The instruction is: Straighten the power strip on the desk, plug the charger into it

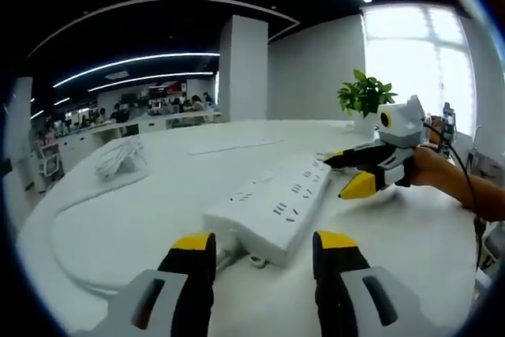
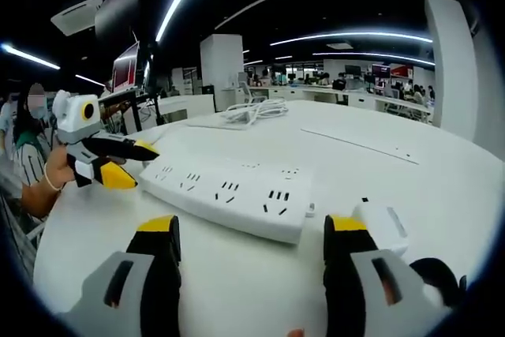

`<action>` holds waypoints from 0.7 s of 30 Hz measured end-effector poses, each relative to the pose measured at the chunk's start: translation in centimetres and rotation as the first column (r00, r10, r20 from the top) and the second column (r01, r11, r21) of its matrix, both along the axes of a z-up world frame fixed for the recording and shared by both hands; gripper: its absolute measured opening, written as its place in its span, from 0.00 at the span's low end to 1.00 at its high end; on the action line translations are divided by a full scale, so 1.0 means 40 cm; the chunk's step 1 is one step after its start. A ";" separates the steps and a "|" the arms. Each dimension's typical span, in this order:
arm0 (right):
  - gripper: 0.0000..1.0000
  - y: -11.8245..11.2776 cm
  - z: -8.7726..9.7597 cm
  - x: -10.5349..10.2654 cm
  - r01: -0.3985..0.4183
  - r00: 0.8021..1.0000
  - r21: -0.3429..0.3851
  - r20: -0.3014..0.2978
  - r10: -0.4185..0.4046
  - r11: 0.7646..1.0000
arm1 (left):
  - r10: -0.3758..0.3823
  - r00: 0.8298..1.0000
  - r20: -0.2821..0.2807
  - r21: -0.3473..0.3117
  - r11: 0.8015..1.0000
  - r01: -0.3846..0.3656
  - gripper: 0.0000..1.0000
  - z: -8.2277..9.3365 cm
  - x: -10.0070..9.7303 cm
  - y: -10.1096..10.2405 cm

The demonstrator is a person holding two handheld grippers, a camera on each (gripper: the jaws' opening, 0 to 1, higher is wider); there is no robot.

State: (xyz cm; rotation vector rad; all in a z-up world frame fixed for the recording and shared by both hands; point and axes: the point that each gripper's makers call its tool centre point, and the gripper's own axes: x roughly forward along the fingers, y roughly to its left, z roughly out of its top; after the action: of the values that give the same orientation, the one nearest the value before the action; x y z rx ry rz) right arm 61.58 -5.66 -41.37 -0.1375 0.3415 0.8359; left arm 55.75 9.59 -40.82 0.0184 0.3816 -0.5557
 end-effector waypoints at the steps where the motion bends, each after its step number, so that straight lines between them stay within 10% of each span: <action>1: 0.73 -0.001 -0.003 0.001 0.001 1.000 -0.004 -0.002 -0.001 1.000 | -0.001 1.000 -0.002 0.003 1.000 0.001 0.49 -0.001 0.000 0.000; 21: 0.60 0.000 -0.016 -0.001 0.010 1.000 -0.006 -0.009 -0.010 1.000 | 0.007 1.000 -0.002 -0.015 1.000 -0.007 0.37 -0.013 -0.004 -0.022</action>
State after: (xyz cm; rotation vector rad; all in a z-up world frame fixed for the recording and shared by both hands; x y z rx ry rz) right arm 61.53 -5.66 -42.00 -0.1373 0.3527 0.8255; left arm 55.58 8.72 -41.35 0.0017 0.3791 -0.5519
